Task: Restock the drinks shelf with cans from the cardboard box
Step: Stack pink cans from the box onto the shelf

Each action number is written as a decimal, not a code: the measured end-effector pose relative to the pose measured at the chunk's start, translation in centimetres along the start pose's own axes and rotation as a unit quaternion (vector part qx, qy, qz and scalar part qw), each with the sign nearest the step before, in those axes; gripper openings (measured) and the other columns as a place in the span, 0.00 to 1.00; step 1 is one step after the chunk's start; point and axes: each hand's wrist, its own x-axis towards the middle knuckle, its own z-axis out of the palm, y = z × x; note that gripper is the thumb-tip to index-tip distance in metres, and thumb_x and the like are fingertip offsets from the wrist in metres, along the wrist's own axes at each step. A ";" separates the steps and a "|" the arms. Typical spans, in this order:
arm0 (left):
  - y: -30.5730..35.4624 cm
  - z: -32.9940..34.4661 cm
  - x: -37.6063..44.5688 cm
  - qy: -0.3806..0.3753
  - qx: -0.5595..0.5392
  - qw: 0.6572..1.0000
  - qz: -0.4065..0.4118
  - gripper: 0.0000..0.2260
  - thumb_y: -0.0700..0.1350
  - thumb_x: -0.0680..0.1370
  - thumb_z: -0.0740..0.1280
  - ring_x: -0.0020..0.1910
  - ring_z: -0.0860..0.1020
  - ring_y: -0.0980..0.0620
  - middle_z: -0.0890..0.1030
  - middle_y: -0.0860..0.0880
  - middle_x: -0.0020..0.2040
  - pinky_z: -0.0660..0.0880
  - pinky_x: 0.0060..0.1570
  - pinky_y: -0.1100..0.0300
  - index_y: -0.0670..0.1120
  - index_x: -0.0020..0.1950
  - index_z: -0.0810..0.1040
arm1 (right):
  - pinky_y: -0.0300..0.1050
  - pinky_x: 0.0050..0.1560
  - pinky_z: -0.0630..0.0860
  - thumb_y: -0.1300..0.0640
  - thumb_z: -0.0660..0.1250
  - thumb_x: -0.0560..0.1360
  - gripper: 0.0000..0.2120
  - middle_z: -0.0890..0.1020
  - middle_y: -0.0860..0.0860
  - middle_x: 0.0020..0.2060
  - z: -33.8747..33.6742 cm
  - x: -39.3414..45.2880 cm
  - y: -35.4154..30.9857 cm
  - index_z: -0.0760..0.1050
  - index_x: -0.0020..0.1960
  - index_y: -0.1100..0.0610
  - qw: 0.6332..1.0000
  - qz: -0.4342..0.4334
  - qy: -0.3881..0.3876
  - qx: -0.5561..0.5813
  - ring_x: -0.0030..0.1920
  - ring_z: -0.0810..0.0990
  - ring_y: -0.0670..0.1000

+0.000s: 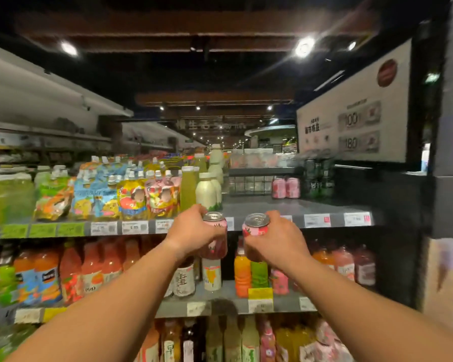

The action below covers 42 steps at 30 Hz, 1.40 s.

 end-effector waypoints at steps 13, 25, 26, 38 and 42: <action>14.1 8.7 6.2 0.007 -0.030 0.999 0.038 0.28 0.47 0.68 0.77 0.40 0.79 0.54 0.81 0.51 0.45 0.75 0.36 0.64 0.41 0.65 0.76 | 0.45 0.45 0.75 0.47 0.73 0.64 0.28 0.78 0.52 0.53 -11.1 8.3 9.5 0.72 0.60 0.54 0.998 0.025 0.043 -0.041 0.48 0.75 0.52; 17.5 15.0 16.0 0.006 -0.045 0.998 0.039 0.25 0.48 0.65 0.78 0.47 0.79 0.51 0.81 0.50 0.47 0.80 0.51 0.53 0.44 0.59 0.79 | 0.44 0.39 0.74 0.47 0.73 0.63 0.29 0.77 0.53 0.53 -11.5 19.8 14.6 0.72 0.60 0.58 0.997 0.049 0.041 -0.052 0.47 0.77 0.54; 17.5 15.5 17.1 0.008 -0.045 0.998 0.040 0.21 0.48 0.64 0.79 0.46 0.79 0.50 0.81 0.49 0.47 0.80 0.49 0.51 0.45 0.54 0.80 | 0.43 0.38 0.73 0.47 0.73 0.64 0.29 0.77 0.53 0.52 -11.1 20.9 14.9 0.71 0.60 0.58 0.996 0.052 0.038 -0.056 0.46 0.77 0.53; 16.8 20.2 34.1 0.006 -0.066 0.996 0.061 0.13 0.43 0.67 0.77 0.31 0.76 0.48 0.76 0.48 0.30 0.78 0.37 0.54 0.45 0.30 0.73 | 0.41 0.29 0.68 0.48 0.73 0.69 0.18 0.78 0.52 0.43 -5.0 35.6 18.0 0.70 0.48 0.57 0.995 0.065 0.056 -0.042 0.39 0.77 0.51; 16.6 22.7 38.3 0.018 -0.066 0.996 0.058 0.17 0.44 0.65 0.77 0.29 0.70 0.49 0.71 0.49 0.28 0.63 0.27 0.59 0.46 0.28 0.69 | 0.42 0.29 0.69 0.46 0.73 0.67 0.18 0.80 0.52 0.41 -3.5 40.1 19.0 0.74 0.48 0.57 0.996 0.057 0.063 -0.035 0.38 0.79 0.52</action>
